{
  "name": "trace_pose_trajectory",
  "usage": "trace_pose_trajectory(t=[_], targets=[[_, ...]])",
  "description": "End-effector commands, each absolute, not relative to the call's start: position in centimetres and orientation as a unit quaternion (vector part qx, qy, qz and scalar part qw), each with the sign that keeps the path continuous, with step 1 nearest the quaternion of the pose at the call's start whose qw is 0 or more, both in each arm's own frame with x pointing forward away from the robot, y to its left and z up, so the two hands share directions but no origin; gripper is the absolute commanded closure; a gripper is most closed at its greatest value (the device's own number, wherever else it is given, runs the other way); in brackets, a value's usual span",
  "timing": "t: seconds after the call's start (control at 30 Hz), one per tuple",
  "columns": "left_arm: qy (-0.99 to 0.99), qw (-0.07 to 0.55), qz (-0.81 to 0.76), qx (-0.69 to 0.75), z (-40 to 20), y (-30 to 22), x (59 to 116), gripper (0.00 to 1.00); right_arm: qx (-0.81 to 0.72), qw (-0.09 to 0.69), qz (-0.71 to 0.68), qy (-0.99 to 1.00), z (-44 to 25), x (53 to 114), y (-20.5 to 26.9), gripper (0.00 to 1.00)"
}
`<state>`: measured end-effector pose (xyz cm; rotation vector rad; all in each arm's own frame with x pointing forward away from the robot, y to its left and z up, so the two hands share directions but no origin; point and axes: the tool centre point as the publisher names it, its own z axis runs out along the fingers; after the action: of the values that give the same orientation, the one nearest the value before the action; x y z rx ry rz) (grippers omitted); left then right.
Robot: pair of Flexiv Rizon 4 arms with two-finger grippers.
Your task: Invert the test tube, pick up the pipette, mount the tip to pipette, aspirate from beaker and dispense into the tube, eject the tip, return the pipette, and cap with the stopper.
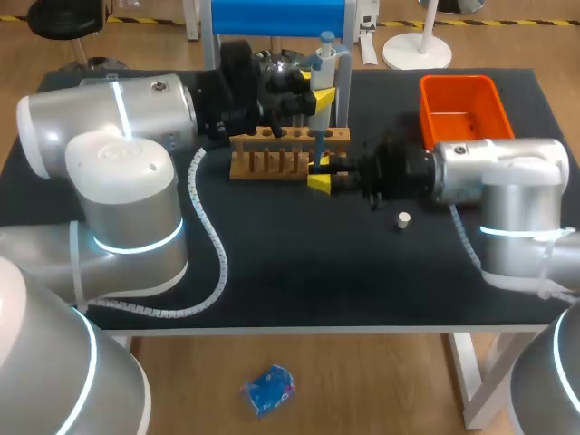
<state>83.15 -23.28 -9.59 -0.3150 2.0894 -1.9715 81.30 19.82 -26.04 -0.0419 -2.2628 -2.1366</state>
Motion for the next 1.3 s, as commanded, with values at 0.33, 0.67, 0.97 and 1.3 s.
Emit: trace_pose_trajectory(t=[0.33, 0.67, 0.97, 1.3], targets=[[0.713, 0.129, -0.681, -0.108, -9.8, -23.4, 83.2, 1.00, 0.048, 0.079, -0.634, -0.767, -26.4, 81.5, 16.2, 0.00], [0.713, 0.129, -0.681, -0.108, -9.8, -23.4, 83.2, 1.00, 0.088, 0.085, -0.625, -0.771, -26.8, 80.3, 13.4, 0.00], [0.714, 0.134, -0.678, -0.109, -9.9, -23.0, 83.4, 1.00, 0.087, 0.084, -0.621, -0.774, -26.8, 80.1, 12.8, 0.00], [0.700, 0.198, -0.671, -0.143, -9.5, -16.4, 84.2, 1.00, 0.087, 0.084, -0.621, -0.774, -26.8, 80.1, 12.8, 0.00]])
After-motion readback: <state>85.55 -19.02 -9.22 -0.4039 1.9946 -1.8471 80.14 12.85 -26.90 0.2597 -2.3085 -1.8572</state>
